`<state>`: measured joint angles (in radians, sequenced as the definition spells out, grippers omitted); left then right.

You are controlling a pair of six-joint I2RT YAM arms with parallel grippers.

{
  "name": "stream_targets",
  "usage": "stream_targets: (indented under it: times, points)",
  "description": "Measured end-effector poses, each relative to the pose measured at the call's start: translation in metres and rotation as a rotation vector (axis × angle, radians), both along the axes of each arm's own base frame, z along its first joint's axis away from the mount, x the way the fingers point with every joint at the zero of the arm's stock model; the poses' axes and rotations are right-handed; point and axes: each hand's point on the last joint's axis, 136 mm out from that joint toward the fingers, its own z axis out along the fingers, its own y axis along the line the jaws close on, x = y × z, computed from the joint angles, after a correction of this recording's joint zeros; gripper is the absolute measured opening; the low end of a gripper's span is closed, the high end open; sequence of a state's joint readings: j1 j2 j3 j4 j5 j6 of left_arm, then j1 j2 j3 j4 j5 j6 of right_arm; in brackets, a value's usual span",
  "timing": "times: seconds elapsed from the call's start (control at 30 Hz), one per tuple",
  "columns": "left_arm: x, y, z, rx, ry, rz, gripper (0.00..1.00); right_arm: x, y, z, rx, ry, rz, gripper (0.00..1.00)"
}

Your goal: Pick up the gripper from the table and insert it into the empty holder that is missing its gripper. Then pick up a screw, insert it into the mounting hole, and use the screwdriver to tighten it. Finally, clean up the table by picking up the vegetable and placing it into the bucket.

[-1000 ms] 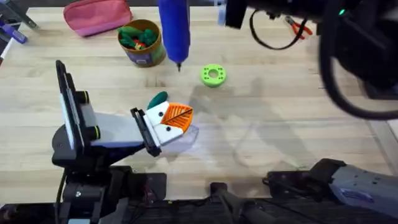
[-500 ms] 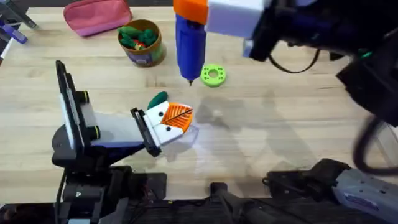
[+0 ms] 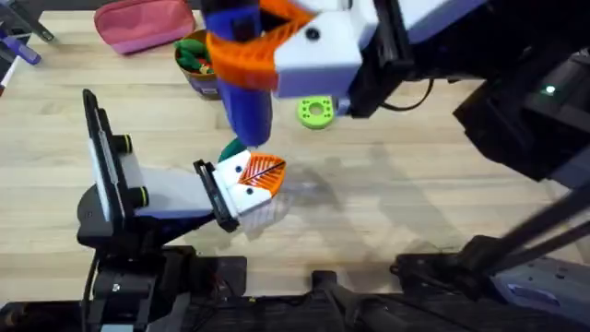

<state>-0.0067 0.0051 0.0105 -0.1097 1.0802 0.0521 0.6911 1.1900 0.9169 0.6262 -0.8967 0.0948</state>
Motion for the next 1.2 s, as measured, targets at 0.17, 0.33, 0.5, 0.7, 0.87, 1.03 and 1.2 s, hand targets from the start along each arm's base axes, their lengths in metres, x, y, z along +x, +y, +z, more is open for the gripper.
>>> stream_targets:
  times: [0.17, 0.33, 0.5, 0.7, 0.87, 1.03, 1.2]
  points:
    - [0.0, 0.0, 0.0, 0.0, 0.0, 0.0, 0.012, -0.016, 0.001, -0.004, -0.014, -0.048, 0.085, 0.012]
    - [0.0, 0.0, 0.0, 0.0, 0.0, -0.001, 0.012, -0.025, 0.005, -0.008, -0.016, -0.089, 0.128, 0.012]
    - [0.0, 0.0, 0.0, 0.0, 0.0, -0.001, 0.012, -0.031, 0.015, -0.014, -0.016, -0.107, 0.163, 0.012]
    - [0.0, 0.0, 0.0, 0.0, 0.0, 0.0, 0.012, -0.031, 0.019, -0.013, 0.011, -0.148, 0.173, 0.012]
    - [0.0, 0.0, 0.0, 0.0, 0.0, 0.0, 0.012, -0.034, 0.024, -0.017, 0.006, -0.14, 0.191, 0.012]
    - [0.0, 0.0, 0.0, 0.0, 0.0, -0.001, 0.012, -0.036, 0.031, -0.024, -0.007, -0.123, 0.211, 0.012]
    - [0.0, 0.0, 0.0, 0.0, 0.001, -0.001, 0.012, -0.033, 0.034, -0.031, -0.019, -0.109, 0.211, 0.012]
